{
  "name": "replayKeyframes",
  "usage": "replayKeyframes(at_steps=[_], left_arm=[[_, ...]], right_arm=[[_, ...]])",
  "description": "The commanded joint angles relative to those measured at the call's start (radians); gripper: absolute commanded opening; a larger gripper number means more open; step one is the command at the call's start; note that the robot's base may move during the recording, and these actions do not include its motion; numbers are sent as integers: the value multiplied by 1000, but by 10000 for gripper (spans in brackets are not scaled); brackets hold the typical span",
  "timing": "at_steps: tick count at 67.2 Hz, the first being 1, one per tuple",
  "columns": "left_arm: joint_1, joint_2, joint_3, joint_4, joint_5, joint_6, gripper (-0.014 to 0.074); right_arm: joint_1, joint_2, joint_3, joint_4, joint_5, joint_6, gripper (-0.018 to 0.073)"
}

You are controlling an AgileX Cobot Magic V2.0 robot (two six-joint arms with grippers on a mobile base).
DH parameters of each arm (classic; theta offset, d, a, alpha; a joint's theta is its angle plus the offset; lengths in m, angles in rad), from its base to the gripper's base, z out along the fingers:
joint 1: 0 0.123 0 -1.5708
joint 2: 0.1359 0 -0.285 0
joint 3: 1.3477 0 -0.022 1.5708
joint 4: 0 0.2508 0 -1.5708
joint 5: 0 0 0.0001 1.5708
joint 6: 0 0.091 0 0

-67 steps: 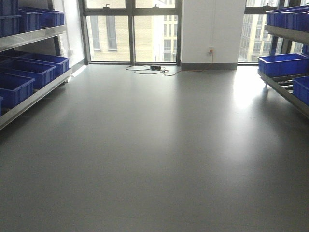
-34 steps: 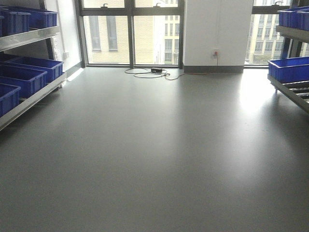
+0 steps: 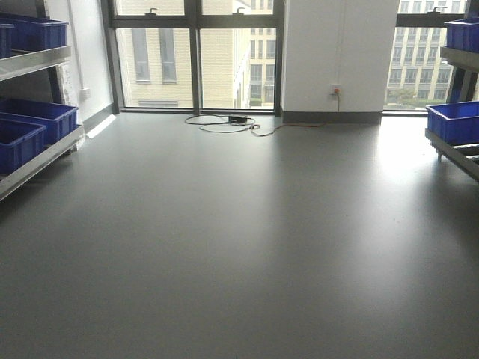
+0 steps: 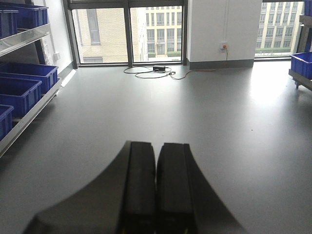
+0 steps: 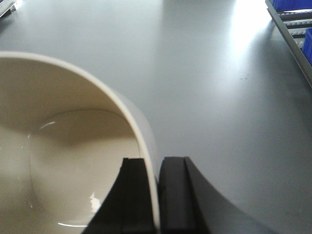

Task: Move white bin to right shelf second layer
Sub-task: 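Drive toward the windows between the blue crate racks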

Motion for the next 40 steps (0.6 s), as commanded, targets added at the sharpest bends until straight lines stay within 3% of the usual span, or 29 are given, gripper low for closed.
replayKeyframes(at_steps=[1,40], left_arm=[[-4,-15,37,0,-87,-3,85],[-4,-15,37,0,-87,-3,85]], right_arm=[[-4,10,-29,8,-102,0,57],[-4,10,-29,8,-102,0,57]])
